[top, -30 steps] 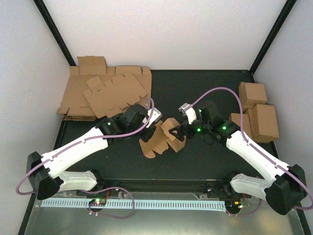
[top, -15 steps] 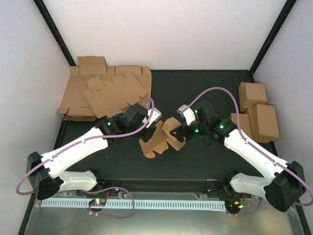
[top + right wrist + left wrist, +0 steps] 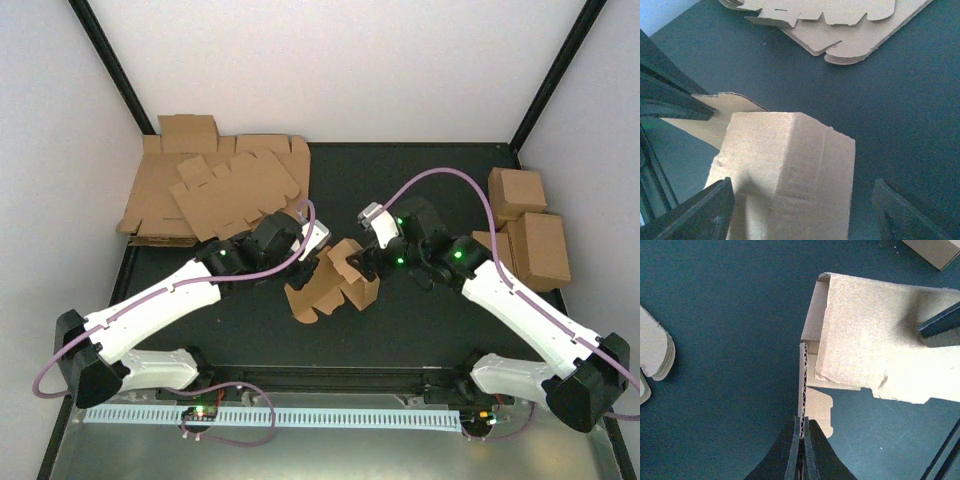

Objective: Fold the paper box

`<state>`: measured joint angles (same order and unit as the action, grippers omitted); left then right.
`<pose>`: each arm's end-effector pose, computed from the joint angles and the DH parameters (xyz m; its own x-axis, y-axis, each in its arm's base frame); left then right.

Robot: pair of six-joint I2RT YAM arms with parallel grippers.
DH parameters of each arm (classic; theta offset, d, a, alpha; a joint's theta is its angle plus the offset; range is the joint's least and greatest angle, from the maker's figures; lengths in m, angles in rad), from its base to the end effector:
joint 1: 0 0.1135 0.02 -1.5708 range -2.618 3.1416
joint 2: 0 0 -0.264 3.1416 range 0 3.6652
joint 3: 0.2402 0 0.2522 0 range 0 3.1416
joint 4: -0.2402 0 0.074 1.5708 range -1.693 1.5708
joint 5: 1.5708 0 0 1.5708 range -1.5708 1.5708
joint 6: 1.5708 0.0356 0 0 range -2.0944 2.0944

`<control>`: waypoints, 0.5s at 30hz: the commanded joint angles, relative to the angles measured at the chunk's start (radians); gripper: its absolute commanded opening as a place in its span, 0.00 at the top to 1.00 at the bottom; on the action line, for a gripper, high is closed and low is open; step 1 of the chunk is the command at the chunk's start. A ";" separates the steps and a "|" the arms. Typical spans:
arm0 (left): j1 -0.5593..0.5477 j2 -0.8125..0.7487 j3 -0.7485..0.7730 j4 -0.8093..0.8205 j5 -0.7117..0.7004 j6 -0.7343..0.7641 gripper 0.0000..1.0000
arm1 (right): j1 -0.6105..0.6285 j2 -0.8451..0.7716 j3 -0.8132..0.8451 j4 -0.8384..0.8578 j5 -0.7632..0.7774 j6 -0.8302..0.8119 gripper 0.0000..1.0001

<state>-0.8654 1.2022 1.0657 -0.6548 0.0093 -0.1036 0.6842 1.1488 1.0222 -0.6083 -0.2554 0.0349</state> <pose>0.1636 -0.1927 0.3079 -0.5378 0.4721 -0.6985 0.7138 0.6959 -0.0793 0.1825 0.1605 0.3102 -0.5457 -0.4015 -0.7355 -0.7382 0.6457 0.1952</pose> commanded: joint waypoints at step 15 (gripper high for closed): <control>-0.005 0.010 0.057 -0.029 0.024 0.008 0.98 | 0.121 0.051 0.025 -0.113 0.218 -0.035 0.48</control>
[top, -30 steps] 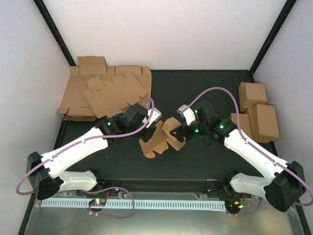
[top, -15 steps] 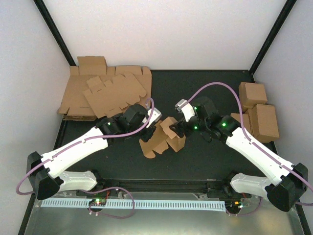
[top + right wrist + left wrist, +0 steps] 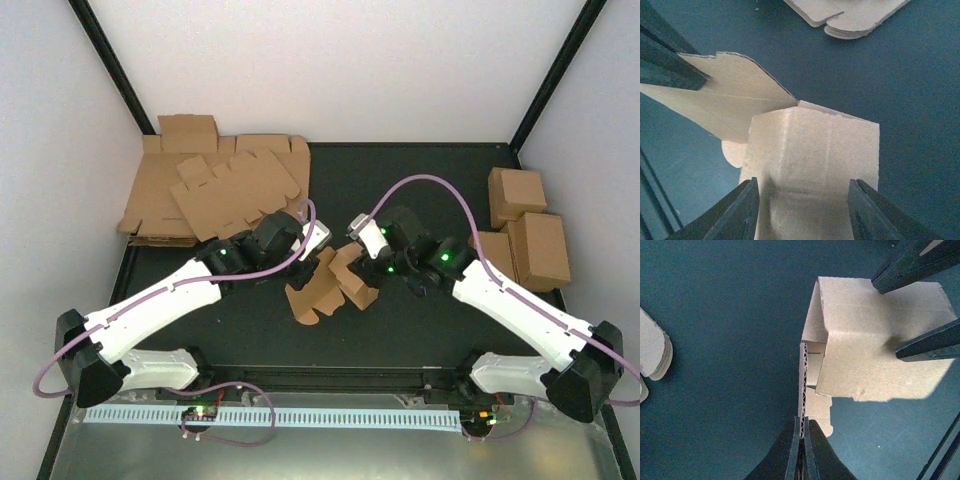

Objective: Fold the paper box

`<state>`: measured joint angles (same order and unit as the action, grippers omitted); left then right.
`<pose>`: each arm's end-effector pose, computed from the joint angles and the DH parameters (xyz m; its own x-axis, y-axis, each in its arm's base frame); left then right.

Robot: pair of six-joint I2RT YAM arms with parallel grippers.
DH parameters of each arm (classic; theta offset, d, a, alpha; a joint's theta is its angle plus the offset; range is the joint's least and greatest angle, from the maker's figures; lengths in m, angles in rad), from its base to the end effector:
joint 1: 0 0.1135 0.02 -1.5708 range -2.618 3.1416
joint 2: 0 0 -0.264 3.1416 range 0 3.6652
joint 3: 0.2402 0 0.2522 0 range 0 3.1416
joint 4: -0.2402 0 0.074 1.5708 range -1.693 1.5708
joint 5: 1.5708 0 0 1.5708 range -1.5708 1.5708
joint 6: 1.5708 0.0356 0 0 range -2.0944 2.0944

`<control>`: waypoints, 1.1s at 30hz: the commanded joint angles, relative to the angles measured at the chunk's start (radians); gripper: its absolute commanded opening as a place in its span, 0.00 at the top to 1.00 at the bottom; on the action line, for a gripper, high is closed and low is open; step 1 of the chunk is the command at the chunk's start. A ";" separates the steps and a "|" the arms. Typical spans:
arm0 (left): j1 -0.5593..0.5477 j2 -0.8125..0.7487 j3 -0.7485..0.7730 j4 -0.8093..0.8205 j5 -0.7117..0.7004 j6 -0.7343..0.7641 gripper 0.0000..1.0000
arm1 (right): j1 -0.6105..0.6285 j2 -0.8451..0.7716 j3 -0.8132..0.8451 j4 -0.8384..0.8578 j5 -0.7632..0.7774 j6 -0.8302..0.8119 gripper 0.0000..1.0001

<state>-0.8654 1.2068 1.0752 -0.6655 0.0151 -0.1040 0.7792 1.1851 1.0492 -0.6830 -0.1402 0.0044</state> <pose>0.1638 -0.1932 0.3091 -0.5410 0.4752 -0.6939 0.7158 0.6933 -0.0833 0.1716 0.1765 0.3046 -0.5230 -0.5104 -0.6826 -0.7614 0.6397 0.1051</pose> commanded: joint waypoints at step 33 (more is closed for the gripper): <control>-0.005 0.017 0.055 -0.020 0.037 0.023 0.97 | 0.130 -0.049 0.104 -0.020 0.283 -0.024 0.30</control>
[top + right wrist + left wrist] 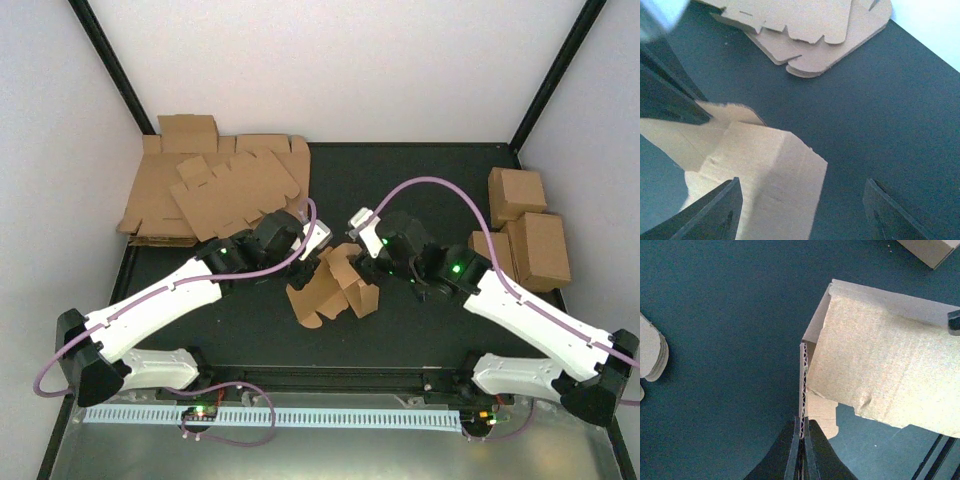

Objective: Fold the paper box

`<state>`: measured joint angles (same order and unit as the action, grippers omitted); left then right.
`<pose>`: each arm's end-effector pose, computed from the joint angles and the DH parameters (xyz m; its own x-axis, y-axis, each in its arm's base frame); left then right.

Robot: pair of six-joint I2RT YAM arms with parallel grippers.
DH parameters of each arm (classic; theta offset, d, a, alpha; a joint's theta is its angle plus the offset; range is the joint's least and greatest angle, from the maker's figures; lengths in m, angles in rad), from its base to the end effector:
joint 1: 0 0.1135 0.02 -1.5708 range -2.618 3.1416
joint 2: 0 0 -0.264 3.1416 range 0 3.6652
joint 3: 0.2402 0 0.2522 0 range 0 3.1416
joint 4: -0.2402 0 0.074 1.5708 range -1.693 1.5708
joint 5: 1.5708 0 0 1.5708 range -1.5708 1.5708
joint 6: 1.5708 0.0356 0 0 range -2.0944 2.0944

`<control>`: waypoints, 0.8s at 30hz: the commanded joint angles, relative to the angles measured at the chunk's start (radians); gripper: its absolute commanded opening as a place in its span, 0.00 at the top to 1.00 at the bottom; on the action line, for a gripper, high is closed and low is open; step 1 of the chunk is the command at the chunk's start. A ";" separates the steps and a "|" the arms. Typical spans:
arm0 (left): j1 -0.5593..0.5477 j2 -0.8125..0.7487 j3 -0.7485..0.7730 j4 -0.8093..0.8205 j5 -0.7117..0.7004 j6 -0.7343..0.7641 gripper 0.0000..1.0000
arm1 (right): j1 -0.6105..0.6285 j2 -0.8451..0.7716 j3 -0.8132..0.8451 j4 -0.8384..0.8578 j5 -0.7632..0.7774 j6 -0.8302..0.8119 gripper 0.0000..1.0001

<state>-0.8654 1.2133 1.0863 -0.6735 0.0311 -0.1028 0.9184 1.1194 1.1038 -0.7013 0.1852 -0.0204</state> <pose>0.1642 -0.1945 0.3106 -0.5424 0.4787 -0.6904 0.7232 0.6843 -0.0937 0.1466 0.1811 0.3356 -0.3846 -0.5364 -0.7512 -0.7048 0.6962 -0.1363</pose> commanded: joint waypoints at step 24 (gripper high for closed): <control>-0.004 0.029 0.065 -0.024 0.036 0.029 0.97 | -0.079 0.126 0.014 -0.112 -0.157 0.020 0.46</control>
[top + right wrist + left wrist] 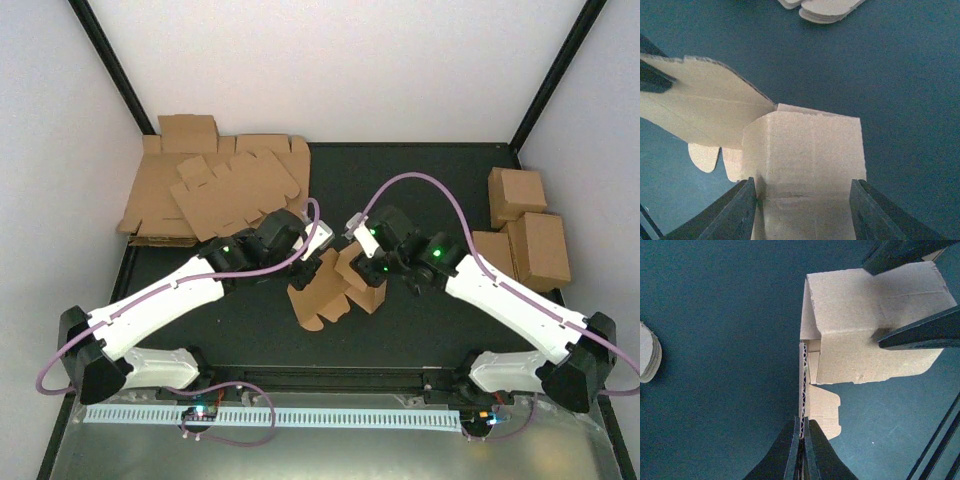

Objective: Fold the paper box

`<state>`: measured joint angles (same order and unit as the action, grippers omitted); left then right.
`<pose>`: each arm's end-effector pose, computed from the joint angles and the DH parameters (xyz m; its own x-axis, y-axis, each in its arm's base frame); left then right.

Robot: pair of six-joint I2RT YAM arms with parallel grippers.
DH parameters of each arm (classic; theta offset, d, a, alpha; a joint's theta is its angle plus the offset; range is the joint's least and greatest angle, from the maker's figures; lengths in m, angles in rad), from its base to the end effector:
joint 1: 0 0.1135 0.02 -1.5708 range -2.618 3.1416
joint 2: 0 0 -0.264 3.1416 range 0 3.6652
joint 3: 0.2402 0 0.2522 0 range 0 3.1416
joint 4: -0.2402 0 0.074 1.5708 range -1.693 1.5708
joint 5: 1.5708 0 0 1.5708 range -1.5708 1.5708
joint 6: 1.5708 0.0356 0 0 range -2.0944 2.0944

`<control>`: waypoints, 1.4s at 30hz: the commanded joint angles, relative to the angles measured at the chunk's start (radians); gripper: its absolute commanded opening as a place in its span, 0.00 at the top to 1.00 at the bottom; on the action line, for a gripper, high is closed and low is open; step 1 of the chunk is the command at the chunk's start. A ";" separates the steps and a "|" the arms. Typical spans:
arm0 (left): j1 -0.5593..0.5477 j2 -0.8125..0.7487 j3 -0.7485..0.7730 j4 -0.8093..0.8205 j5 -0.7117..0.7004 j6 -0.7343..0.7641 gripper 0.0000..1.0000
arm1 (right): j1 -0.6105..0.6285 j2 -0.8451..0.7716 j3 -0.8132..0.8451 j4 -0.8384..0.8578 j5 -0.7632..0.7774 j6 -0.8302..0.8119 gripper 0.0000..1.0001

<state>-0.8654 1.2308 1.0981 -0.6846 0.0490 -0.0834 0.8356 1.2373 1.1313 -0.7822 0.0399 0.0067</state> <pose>0.1657 -0.1973 0.3095 -0.5363 0.5015 -0.6788 0.7401 0.6661 -0.0926 0.1705 0.1864 0.3117 -0.5253 -0.5709 -0.6310 -0.7207 0.6927 -0.0267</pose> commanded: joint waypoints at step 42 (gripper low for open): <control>0.122 -0.003 0.177 0.025 0.491 -0.120 0.95 | 0.273 0.026 -0.192 0.153 0.591 -0.018 0.77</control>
<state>-0.7673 1.2461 1.1580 -0.7052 0.3508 -0.1516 1.1015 1.2530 0.9714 -0.5900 0.5983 -0.0250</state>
